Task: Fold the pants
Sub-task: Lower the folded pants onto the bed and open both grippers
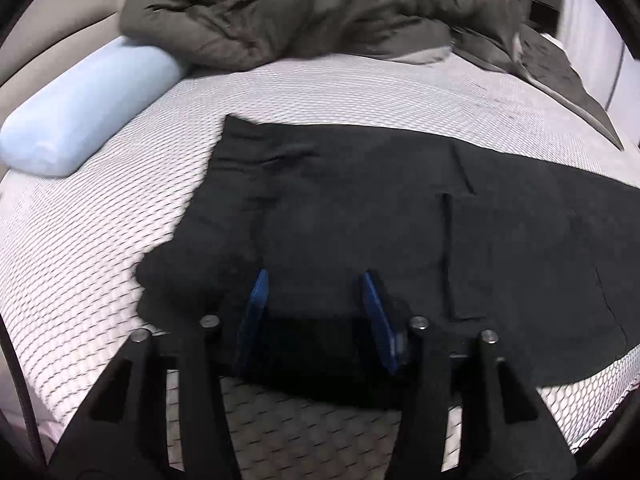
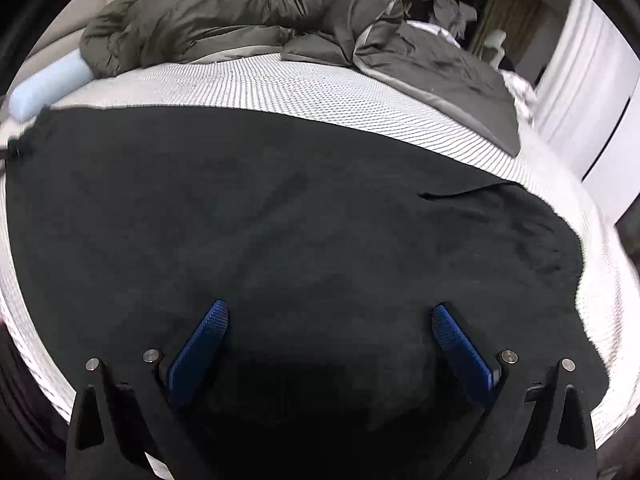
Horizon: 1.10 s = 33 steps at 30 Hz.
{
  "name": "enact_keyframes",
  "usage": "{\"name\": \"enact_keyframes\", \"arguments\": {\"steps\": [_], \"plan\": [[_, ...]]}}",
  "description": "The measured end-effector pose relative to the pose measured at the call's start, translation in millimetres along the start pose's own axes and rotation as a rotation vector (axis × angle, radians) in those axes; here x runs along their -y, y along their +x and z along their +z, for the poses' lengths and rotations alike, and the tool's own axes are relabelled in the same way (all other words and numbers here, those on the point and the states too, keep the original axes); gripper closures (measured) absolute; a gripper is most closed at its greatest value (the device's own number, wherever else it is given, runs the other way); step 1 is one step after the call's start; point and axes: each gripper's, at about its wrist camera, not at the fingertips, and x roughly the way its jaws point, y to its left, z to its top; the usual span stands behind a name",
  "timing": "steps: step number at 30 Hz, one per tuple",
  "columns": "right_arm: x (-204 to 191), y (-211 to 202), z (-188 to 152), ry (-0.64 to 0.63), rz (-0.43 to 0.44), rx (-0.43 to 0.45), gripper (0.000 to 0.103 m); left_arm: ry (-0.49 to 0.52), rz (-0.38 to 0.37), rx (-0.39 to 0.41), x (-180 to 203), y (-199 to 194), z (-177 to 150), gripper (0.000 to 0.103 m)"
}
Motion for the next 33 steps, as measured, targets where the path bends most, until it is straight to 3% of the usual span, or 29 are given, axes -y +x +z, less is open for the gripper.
{"name": "enact_keyframes", "arguments": {"steps": [5,9,12,14,15,17,20,23,24,26,28,31,32,33], "plan": [[71.1,-3.1,-28.5,0.141,-0.180,-0.016,0.001,0.030,0.063,0.012,-1.5,-17.5,-10.6,0.063],[77.6,-25.8,-31.9,0.176,-0.196,0.002,0.001,0.071,0.025,0.063,14.6,-43.8,-7.4,0.062],[48.1,-47.8,-23.0,0.115,-0.106,0.052,0.001,0.119,-0.050,0.140,54.9,-75.0,-5.8,0.038],[25.2,-55.9,-16.2,0.073,-0.037,0.074,0.001,0.145,-0.091,0.177,83.1,-84.2,-0.4,0.007],[11.9,-57.0,-12.9,0.047,-0.002,0.075,0.001,0.161,-0.118,0.193,102.2,-87.9,-1.5,0.002],[-9.5,-54.2,-8.1,0.013,0.049,0.075,0.001,0.170,-0.187,0.201,144.3,-87.6,-6.0,0.001],[-37.2,-35.1,-8.8,-0.018,0.088,0.049,0.001,0.244,-0.312,0.134,211.2,-69.6,-18.4,0.001],[-33.9,-25.4,-18.2,-0.024,0.098,0.046,0.001,0.361,-0.391,0.065,276.1,-46.2,-40.0,0.001],[-24.6,-25.7,-23.3,-0.015,0.091,0.051,0.001,0.420,-0.357,0.030,294.0,-36.0,-48.4,0.001],[1.1,-27.1,-35.1,-0.009,0.030,0.042,0.001,0.434,-0.324,0.036,301.4,-28.0,-57.4,0.000],[44.1,-30.8,-52.8,0.025,-0.071,0.037,0.001,0.401,-0.367,0.043,291.5,-26.5,-58.2,0.000],[125.0,-24.9,-75.4,0.180,-0.263,0.008,0.000,0.377,-0.360,0.038,278.3,-22.8,-58.5,0.000],[144.3,-24.2,-81.4,0.230,-0.251,0.005,0.000,0.366,-0.360,0.038,275.1,-23.0,-58.1,0.000],[157.3,-24.6,-85.0,0.285,-0.168,0.004,0.000,0.362,-0.355,0.034,271.4,-20.8,-55.8,0.000]]}}
